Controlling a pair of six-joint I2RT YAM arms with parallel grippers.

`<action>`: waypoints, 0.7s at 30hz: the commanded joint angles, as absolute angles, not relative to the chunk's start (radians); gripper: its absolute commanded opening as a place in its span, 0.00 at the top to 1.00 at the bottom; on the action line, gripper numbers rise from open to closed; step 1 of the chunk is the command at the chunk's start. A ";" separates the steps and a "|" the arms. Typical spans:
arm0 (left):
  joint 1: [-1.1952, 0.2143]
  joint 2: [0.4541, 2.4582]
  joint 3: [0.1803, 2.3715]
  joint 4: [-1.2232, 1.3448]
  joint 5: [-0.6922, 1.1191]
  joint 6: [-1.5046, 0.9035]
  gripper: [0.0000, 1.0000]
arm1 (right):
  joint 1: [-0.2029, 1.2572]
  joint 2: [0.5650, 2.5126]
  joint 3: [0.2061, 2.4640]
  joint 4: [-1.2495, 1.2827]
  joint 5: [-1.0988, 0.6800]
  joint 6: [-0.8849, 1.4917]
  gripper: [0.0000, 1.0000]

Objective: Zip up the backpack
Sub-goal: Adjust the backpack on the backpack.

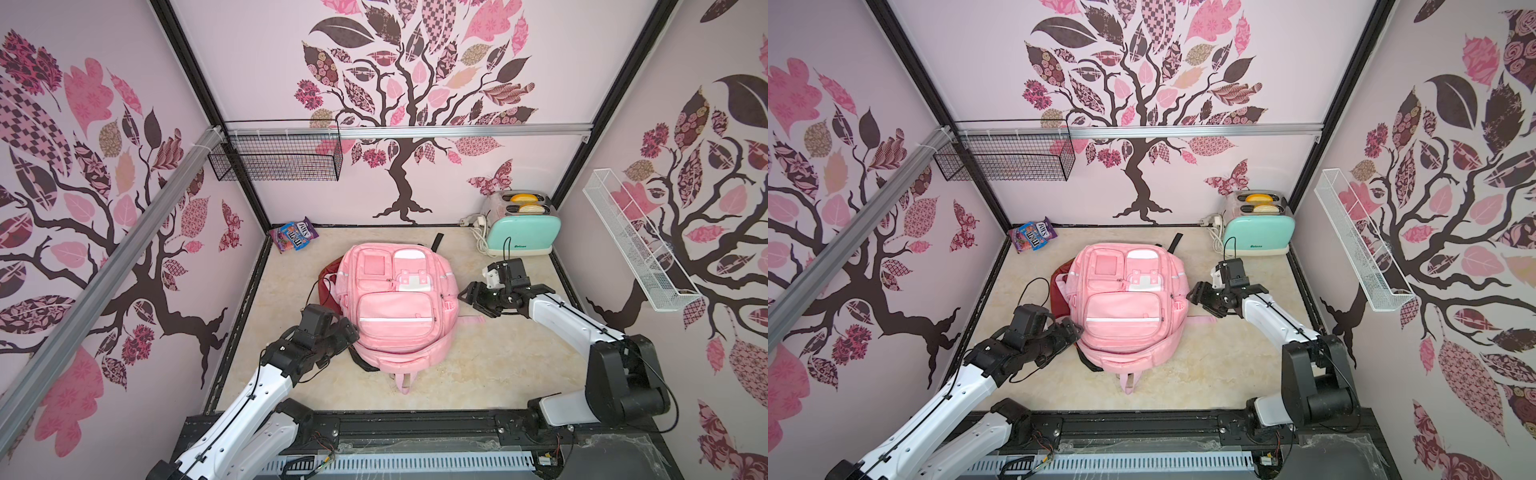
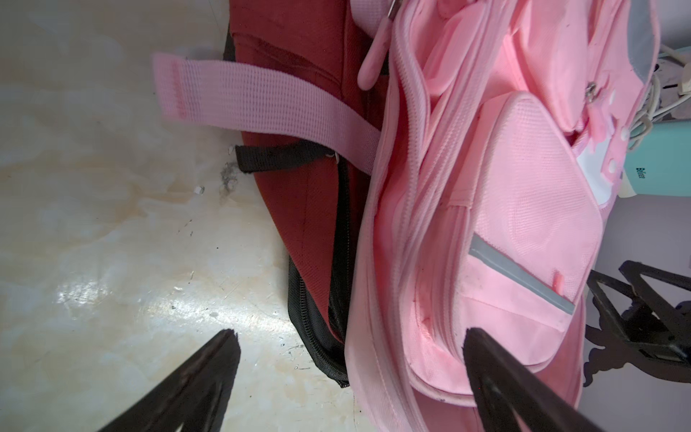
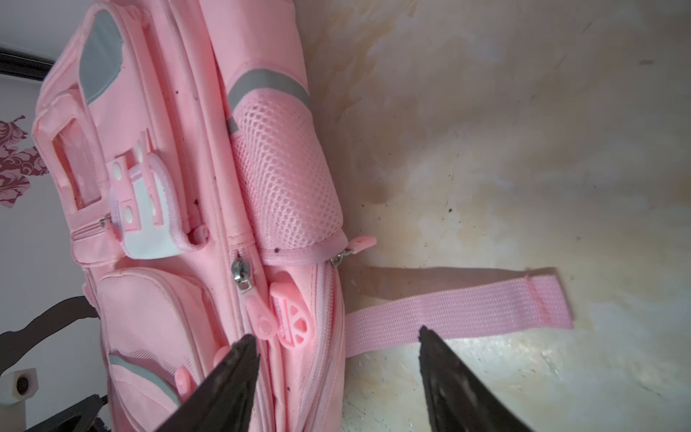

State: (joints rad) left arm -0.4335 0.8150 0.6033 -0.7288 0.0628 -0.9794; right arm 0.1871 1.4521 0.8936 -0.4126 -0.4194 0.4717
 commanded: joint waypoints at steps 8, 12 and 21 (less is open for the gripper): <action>-0.455 0.863 0.588 -0.630 0.118 -1.012 0.20 | 0.184 1.731 1.153 -0.304 -0.427 0.497 0.31; -0.462 0.908 0.589 -0.582 0.141 -1.010 0.37 | 0.184 1.823 1.234 -0.280 -0.482 0.494 0.41; -0.463 1.043 0.707 -0.549 0.160 -0.970 1.00 | 0.184 1.741 1.191 -0.282 -0.561 0.495 1.00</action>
State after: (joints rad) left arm -0.4599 1.0199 0.6250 -0.5915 0.1528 -0.9997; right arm 0.1864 1.8328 1.2179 -0.2798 -0.5232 0.4923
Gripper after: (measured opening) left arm 0.061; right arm 0.054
